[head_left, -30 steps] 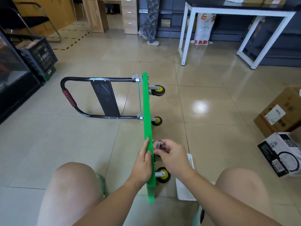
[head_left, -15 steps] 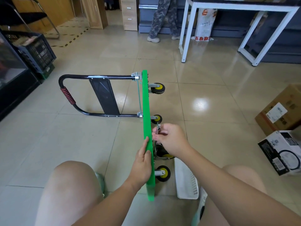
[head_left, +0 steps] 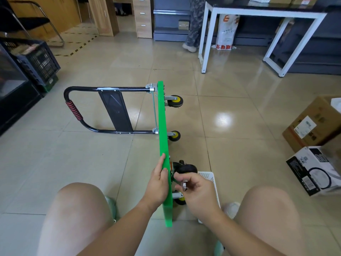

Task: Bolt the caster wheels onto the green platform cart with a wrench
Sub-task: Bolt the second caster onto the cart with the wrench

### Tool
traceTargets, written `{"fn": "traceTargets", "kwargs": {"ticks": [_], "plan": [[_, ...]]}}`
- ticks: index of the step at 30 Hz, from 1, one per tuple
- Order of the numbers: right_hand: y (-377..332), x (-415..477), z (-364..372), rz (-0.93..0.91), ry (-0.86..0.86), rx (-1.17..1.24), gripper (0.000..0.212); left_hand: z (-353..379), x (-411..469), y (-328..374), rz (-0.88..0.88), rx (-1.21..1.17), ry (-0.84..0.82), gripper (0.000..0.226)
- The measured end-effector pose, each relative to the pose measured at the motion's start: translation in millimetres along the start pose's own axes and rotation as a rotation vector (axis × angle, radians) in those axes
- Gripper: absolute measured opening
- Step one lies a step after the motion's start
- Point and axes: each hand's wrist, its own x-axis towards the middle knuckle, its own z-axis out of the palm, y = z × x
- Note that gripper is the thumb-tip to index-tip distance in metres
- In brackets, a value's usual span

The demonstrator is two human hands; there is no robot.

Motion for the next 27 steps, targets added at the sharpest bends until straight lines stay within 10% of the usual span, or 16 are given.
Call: {"fn": "traceTargets", "kwargs": {"ticks": [27], "plan": [[-61.3,69.0,-6.3,0.056,-0.095,-0.142,0.017,-1.0,0.0,-6.3,0.02,0.063,-0.01,0.051]]}}
